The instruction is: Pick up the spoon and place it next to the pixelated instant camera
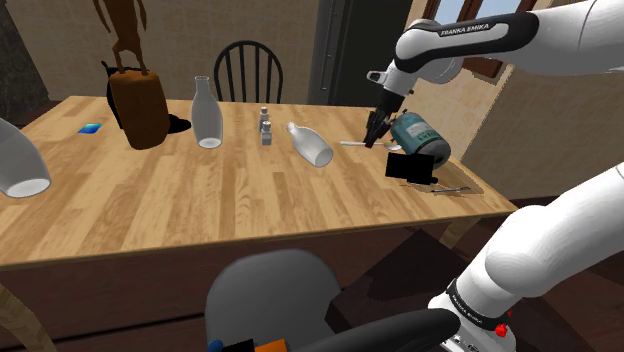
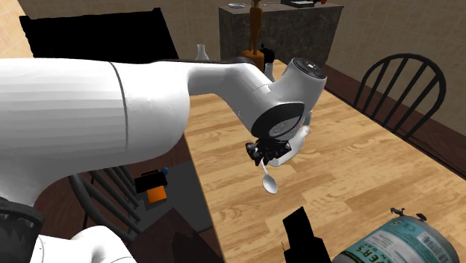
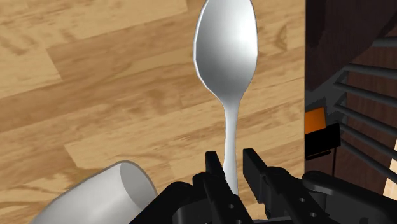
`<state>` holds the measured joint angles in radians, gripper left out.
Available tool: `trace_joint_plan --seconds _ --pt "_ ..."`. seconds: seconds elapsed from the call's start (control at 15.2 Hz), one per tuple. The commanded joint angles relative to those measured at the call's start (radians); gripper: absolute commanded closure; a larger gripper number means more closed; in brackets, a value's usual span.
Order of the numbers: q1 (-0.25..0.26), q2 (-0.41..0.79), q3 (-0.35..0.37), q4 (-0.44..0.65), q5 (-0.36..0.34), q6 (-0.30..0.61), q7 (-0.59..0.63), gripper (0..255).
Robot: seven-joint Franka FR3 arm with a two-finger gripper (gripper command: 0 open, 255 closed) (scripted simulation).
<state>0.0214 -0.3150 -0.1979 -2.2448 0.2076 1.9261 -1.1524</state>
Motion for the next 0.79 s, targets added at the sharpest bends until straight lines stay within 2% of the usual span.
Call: trace_joint_plan --seconds 0.0,0.73 --pt "0.000 0.005 -0.002 -0.020 0.002 0.024 -0.008 255" --pt "0.005 0.052 -0.008 -0.125 0.027 0.171 -0.052 255"
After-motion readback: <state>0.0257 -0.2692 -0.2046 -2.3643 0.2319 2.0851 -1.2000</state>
